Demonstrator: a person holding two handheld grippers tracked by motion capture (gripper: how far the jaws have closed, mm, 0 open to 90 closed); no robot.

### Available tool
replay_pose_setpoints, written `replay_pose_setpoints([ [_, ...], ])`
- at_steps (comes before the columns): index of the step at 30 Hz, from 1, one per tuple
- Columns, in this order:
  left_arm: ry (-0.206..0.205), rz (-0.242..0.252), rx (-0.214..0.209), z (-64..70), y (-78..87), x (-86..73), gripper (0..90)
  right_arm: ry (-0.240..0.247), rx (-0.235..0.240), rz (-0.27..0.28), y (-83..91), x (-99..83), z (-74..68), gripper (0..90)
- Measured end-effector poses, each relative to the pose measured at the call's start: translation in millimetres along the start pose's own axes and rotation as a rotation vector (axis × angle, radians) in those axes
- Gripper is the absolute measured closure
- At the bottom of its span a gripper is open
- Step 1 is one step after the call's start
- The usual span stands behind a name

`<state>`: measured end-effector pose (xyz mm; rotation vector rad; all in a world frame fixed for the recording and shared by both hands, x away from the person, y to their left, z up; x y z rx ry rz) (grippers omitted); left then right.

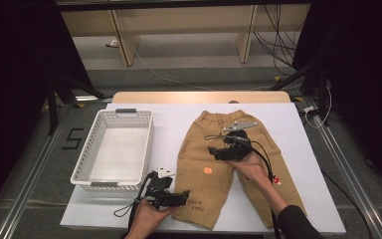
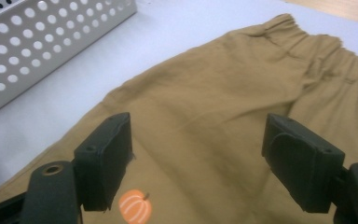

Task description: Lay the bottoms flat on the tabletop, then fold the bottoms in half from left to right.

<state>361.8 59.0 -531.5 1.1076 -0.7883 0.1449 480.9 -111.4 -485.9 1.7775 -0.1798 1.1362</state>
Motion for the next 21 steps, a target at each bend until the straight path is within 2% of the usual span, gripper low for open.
replay_pose_setpoints([
  [6, -0.012, -0.012, 0.004, -0.1, -3.3, -0.8, 22.1, 0.01, 0.016, -0.008, -9.7, 2.9, -11.2, 25.0],
  [11, -0.005, -0.01, 0.018, -4.4, -7.7, 1.7, 22.6, 0.019, 0.028, -0.016, -15.9, 5.4, -18.2, 24.9],
  [21, -0.008, -0.013, 0.03, -5.6, -19.7, 6.7, 26.3, 0.029, 0.031, -0.016, -16.5, 5.7, -18.2, 24.9],
])
Point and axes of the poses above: each handheld gripper's, and its own axes: y roughly backward along the jaws, x roughly out of its top, z roughly to its right, the point moved 8 cm from there along -y, roughly forward along the jaws, and after that the axes turned 2 degrees about -x, right-handed, at the moved point
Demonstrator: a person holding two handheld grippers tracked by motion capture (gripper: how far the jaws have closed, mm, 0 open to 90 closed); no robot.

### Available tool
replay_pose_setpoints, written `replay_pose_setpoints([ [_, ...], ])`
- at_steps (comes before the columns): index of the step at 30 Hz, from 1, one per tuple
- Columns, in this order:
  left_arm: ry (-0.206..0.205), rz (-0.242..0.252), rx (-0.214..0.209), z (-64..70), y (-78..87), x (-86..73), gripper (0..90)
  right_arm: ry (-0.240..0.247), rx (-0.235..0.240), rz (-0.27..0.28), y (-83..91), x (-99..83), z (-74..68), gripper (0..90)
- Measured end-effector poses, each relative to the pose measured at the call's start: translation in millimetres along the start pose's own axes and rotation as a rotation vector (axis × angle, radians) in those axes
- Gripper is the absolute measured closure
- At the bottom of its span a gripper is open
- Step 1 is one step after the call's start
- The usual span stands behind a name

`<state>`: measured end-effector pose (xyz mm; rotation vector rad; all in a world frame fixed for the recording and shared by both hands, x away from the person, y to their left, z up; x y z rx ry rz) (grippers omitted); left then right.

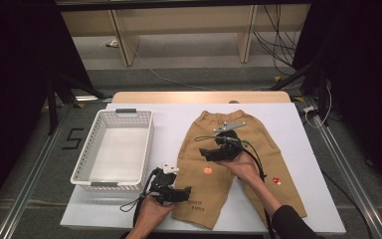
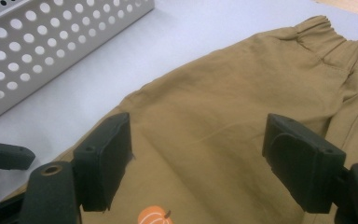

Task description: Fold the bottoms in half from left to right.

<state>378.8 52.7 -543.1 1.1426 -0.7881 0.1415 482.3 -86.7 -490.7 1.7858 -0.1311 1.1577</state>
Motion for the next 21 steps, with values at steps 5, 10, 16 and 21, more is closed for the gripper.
replay_pose_setpoints([
  [5, 0.007, -0.002, -0.008, -3.0, -2.6, 1.4, 33.6, 0.009, -0.003, -0.001, 1.4, 0.1, 0.3, 24.9],
  [10, 0.006, 0.007, -0.002, -6.3, -2.5, 2.2, 41.2, 0.011, -0.002, -0.003, 1.9, 0.3, -0.1, 24.9],
  [16, 0.002, 0.023, -0.017, -5.9, -4.5, 4.2, 56.2, 0.018, 0.001, -0.007, 2.7, 0.0, -2.3, 25.1],
  [21, 0.055, 0.02, -0.077, -6.7, -5.9, 5.9, 75.3, 0.02, -0.009, -0.008, 3.6, 1.0, -1.3, 25.3],
])
Point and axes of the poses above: each handheld gripper's, and its own axes: y roughly backward along the jaws, x roughly out of its top, z roughly to its right, the point moved 8 cm from there along -y, roughly forward along the jaws, and after that the axes turned 2 degrees about -x, right-handed, at the moved point
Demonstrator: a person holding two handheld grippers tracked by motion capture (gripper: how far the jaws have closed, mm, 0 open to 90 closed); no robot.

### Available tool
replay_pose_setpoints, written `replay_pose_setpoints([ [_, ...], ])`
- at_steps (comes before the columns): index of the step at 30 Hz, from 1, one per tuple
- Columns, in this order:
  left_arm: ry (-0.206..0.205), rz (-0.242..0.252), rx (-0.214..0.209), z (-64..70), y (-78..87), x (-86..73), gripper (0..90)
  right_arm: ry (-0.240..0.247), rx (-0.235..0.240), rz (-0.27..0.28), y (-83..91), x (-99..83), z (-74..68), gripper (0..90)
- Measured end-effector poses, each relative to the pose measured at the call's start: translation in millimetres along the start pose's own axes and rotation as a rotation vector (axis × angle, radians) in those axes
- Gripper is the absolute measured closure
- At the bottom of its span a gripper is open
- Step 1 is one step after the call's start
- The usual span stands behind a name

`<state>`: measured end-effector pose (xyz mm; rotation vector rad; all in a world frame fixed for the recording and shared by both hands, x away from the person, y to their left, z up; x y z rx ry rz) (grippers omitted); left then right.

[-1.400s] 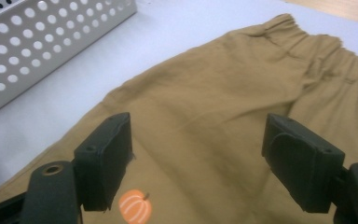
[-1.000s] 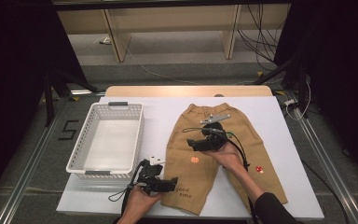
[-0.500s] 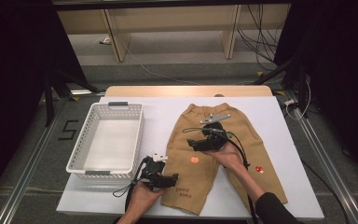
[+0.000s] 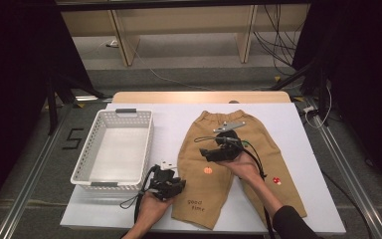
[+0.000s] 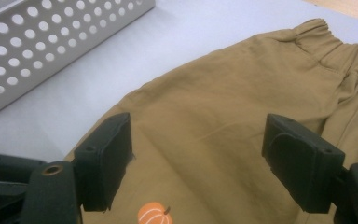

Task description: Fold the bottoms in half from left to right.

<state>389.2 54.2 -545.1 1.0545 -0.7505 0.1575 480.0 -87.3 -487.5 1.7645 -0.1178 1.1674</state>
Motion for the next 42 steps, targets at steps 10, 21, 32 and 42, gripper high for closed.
replay_pose_setpoints([
  [10, -0.004, 0.049, -0.052, 15.2, 11.0, 11.6, 87.0, 0.006, -0.018, -0.022, -1.9, 1.8, 2.6, 25.9],
  [21, -0.023, 0.07, -0.132, 38.1, 19.7, 26.9, 87.1, -0.018, -0.023, -0.03, -8.7, 10.0, 4.1, 27.9],
  [32, -0.075, 0.072, -0.139, 55.5, 16.8, 33.3, 87.3, -0.032, -0.003, -0.046, -17.8, 12.8, -0.1, 29.4],
  [42, -0.116, 0.064, -0.154, 72.3, 11.5, 37.5, 87.3, -0.023, 0.046, -0.06, -23.0, 14.6, -11.9, 32.8],
])
Point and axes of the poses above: each handheld gripper's, and its own axes: y roughly backward along the jaws, x roughly out of its top, z roughly to its right, the point moved 8 cm from there along -y, roughly forward along the jaws, and after that the axes turned 2 degrees about -x, right-handed, at the moved point
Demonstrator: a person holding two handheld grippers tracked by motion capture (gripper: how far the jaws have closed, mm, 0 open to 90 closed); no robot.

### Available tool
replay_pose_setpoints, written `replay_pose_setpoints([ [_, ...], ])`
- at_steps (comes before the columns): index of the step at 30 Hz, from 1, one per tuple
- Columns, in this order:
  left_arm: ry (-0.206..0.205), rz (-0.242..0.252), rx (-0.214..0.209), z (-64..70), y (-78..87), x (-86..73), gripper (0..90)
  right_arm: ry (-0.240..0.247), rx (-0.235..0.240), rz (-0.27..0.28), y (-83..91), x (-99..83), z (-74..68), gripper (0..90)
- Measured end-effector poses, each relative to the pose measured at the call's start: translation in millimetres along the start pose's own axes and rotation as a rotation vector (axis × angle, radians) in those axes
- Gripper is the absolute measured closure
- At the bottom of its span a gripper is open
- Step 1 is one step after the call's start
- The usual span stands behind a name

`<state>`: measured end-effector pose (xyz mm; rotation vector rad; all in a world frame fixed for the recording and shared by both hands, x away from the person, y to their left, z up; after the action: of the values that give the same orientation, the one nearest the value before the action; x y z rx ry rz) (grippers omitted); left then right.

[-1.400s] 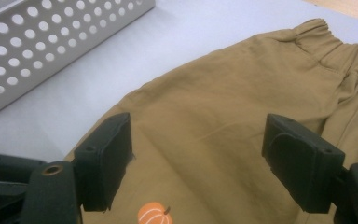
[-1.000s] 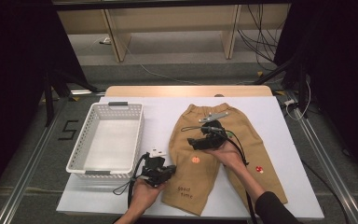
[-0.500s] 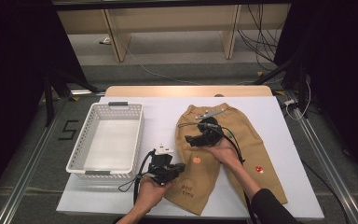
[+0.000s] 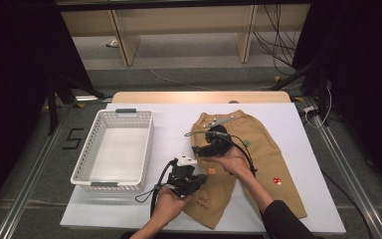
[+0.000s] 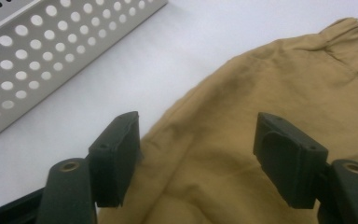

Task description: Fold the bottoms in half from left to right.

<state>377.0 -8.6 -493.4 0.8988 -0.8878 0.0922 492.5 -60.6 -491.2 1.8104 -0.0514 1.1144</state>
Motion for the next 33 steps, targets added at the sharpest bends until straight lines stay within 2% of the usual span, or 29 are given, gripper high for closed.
replay_pose_setpoints([
  [8, -0.02, -0.005, -0.017, 11.5, -5.3, 1.8, 87.3, 0.012, 0.027, -0.03, -6.7, -1.5, -7.8, 39.3],
  [11, -0.022, -0.002, -0.021, 12.9, -4.5, 2.8, 87.3, 0.036, -0.005, -0.043, -7.2, -3.1, -5.9, 52.1],
  [13, -0.022, 0.0, -0.022, 13.7, -4.6, 3.6, 87.3, 0.029, -0.004, -0.055, -6.8, -4.7, -3.7, 63.1],
  [15, -0.021, 0.001, -0.023, 13.8, -4.5, 4.0, 87.2, 0.034, -0.024, -0.052, -5.9, -5.4, -0.5, 74.0],
  [18, -0.013, 0.006, -0.035, 14.1, -3.5, 5.5, 87.3, 0.033, -0.015, -0.05, -1.9, -4.9, 0.5, 84.9],
  [23, -0.016, 0.018, -0.057, 19.4, -0.4, 11.7, 87.2, 0.043, -0.022, -0.023, 9.1, -1.6, 3.4, 86.4],
  [29, -0.018, 0.028, -0.108, 31.3, 3.9, 21.2, 87.1, 0.022, -0.039, 0.012, 32.6, -3.9, 15.4, 86.4],
  [33, -0.038, 0.028, -0.127, 41.8, 1.9, 28.7, 87.1, 0.017, -0.077, 0.028, 48.6, -8.8, 26.3, 86.3],
])
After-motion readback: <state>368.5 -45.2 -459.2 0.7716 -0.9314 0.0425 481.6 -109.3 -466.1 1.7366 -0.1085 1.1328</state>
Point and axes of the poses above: each handheld gripper's, and its own axes: y roughly backward along the jaws, x roughly out of its top, z roughly to its right, the point moved 8 cm from there along -y, roughly forward along the jaws, and after that the axes turned 2 degrees about -x, right-handed, at the moved point
